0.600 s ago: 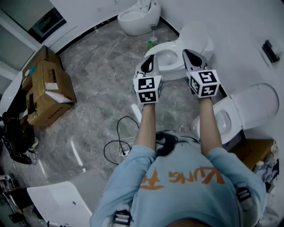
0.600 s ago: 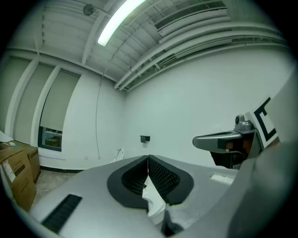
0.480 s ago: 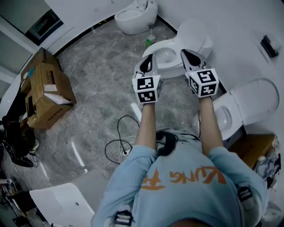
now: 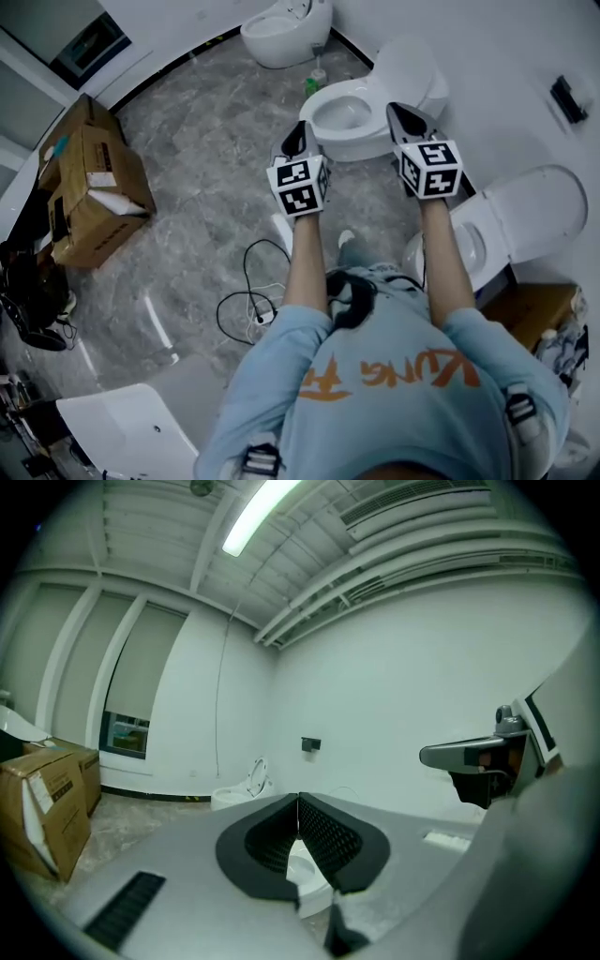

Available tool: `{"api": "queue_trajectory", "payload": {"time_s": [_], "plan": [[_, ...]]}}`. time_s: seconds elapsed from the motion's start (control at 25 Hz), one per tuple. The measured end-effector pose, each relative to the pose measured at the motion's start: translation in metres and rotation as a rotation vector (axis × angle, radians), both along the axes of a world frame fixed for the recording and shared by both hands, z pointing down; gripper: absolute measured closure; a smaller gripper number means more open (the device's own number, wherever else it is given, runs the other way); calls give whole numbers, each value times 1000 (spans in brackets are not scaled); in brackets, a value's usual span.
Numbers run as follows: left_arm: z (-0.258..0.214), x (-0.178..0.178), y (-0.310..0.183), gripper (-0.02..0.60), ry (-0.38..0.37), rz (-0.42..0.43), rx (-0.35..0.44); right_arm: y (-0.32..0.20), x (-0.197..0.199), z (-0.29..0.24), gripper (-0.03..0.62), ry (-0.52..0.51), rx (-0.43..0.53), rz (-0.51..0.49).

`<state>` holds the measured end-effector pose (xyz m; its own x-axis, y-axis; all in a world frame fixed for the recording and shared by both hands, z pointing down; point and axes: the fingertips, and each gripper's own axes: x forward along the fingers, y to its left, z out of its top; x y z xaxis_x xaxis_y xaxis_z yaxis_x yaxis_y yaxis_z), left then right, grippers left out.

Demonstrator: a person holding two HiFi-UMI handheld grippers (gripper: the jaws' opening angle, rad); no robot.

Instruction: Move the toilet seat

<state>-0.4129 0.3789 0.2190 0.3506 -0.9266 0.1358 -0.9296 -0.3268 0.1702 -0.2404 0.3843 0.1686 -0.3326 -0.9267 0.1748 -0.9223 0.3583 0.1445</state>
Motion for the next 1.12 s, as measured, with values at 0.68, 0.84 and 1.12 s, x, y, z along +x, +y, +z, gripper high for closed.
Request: {"api": "queue_trajectory", "payload": {"time_s": [0.68, 0.84, 1.12], "plan": [[37, 32, -137, 578, -85, -10, -58, -165, 41, 53, 596, -169, -92, -15], [75, 83, -200, 580, -109, 28, -134, -229, 84, 93, 596, -113, -163, 10], [102, 132, -301, 580, -174, 63, -233, -345, 135, 119, 595, -156, -245, 10]]}}
